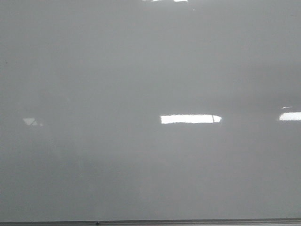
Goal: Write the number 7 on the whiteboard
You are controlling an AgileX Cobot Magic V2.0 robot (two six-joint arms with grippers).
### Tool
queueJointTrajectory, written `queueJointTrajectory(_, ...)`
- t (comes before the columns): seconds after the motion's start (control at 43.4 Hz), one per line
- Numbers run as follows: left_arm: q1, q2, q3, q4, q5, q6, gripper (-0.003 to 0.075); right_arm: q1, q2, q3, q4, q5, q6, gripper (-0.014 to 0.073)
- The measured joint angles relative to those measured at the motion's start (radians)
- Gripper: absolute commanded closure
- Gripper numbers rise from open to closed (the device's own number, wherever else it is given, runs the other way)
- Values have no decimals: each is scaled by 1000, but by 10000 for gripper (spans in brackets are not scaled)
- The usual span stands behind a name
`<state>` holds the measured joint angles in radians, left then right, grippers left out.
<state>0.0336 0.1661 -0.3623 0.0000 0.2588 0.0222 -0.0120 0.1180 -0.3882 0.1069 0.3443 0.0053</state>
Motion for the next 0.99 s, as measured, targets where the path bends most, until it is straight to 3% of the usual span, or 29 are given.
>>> queueJointTrajectory(0.184, 0, 197, -51, 9, 39, 2, 730, 0, 179, -82, 0, 19, 0, 653)
queueJointTrajectory(0.276, 0, 247, -51, 10, 32, 2, 634, 0, 214, -85, 0, 29, 0, 613)
queueJointTrajectory(0.345, 0, 263, -51, 12, 27, 4, 473, 0, 224, -85, 0, 38, 0, 518)
queueJointTrajectory(0.437, 0, 270, -51, 12, 26, 4, 207, 0, 225, -85, 0, 48, 0, 297)
queueJointTrajectory(0.506, 0, 270, -51, 12, 26, 4, 71, 0, 225, -85, 0, 57, 0, 143)
queueJointTrajectory(0.552, 0, 270, -51, 12, 26, 4, 20, 0, 225, -85, 0, 65, 0, 60)
queueJointTrajectory(0.645, 0, 270, -51, 12, 26, 4, 41, 0, 225, -85, 0, 80, 0, -10)
queueJointTrajectory(0.806, 0, 296, -45, 9, 29, 4, 104, 0, 225, -85, 0, 90, 0, -6)
queueJointTrajectory(0.99, 0, 461, -47, -32, 112, 4, 115, 0, 225, -85, 0, 92, 0, -6)
